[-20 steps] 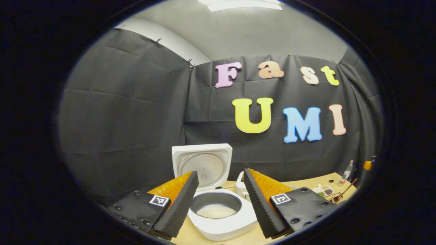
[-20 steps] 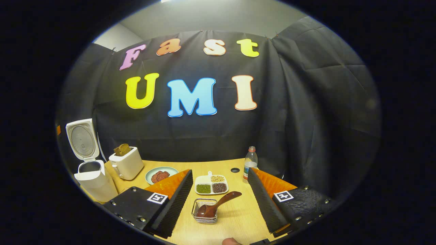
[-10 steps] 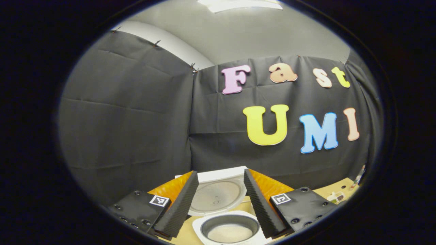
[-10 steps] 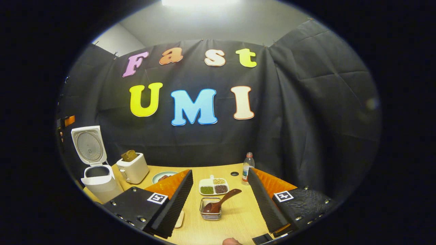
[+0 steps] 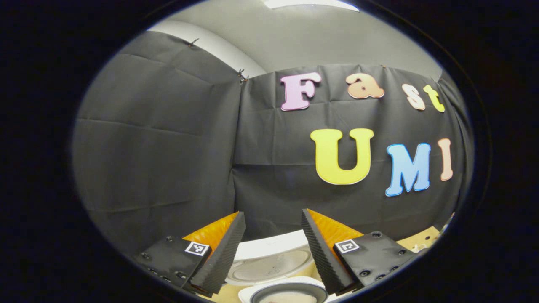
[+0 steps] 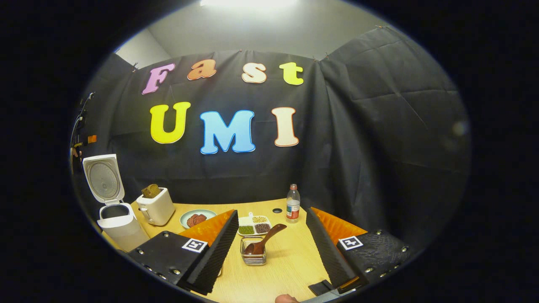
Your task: Close the left gripper, press the button to open the rice cooker; take a wooden spoon from the chopstick holder with the right hand, scoop a spoonful of rice and pour it into the rice cooker, then put the wooden spoon back into the chopstick holder.
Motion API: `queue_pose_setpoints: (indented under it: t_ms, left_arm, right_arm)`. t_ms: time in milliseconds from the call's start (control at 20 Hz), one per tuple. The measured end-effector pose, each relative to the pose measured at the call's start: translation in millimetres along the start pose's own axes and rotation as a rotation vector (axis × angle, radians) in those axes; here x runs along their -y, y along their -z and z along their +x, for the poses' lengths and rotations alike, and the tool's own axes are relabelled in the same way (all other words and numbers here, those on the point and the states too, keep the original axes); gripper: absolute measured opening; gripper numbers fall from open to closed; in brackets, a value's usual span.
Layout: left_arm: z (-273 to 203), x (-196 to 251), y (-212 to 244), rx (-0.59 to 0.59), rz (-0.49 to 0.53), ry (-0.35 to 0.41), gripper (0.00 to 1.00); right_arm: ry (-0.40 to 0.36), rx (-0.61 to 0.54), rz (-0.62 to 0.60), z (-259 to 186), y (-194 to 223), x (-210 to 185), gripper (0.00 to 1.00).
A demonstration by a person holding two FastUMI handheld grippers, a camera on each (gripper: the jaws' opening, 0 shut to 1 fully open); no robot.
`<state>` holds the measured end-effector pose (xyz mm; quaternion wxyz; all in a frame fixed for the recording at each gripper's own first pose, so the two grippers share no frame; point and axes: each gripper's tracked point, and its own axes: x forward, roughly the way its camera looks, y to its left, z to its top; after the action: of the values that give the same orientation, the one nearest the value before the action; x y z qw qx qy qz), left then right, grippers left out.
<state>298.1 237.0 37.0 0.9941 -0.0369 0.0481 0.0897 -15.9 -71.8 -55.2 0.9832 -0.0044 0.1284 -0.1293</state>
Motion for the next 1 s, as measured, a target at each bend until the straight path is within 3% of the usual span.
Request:
queue_pose_setpoints:
  t_ms: [350, 400, 450, 550, 600, 650, 700, 1000]
  left_arm:
    - [60.3, -5.8, 48.3, -0.154, -0.045, -0.02, 0.97]
    - [64.8, -6.9, 50.8, -0.166, -0.047, -0.028, 0.93]
    - [68.3, -6.7, 54.9, -0.177, -0.046, -0.035, 0.97]
    - [73.3, -4.5, 68.9, -0.216, -0.049, -0.047, 0.93]
    - [74.8, -5.1, 66.3, -0.198, -0.034, -0.058, 0.97]
    - [74.0, -4.3, 70.8, -0.2, -0.038, -0.059, 0.91]
    - [71.5, -2.6, 69.0, -0.2, -0.027, -0.063, 0.96]
    - [46.8, 8.9, 70.7, -0.202, -0.007, -0.083, 0.96]
  right_arm:
    - [0.039, -0.033, -0.002, -11.8, 18.3, 6.8, 0.98]
    - [0.041, -0.035, -0.005, -11.9, 17.9, 8.1, 0.98]
    - [0.041, -0.037, -0.009, -11.3, 18.0, 8.5, 0.98]
    - [0.036, -0.039, -0.017, -8.8, 17.4, 9.7, 0.98]
    - [0.031, -0.039, -0.02, -7.8, 15.9, 9.7, 0.98]
    - [0.025, -0.037, -0.023, -5.7, 14.6, 11.3, 0.98]
    - [0.017, -0.033, -0.026, -2.8, 12.2, 10.2, 0.98]
    - [-0.056, -0.004, -0.021, 15.9, -0.9, 6.8, 0.98]
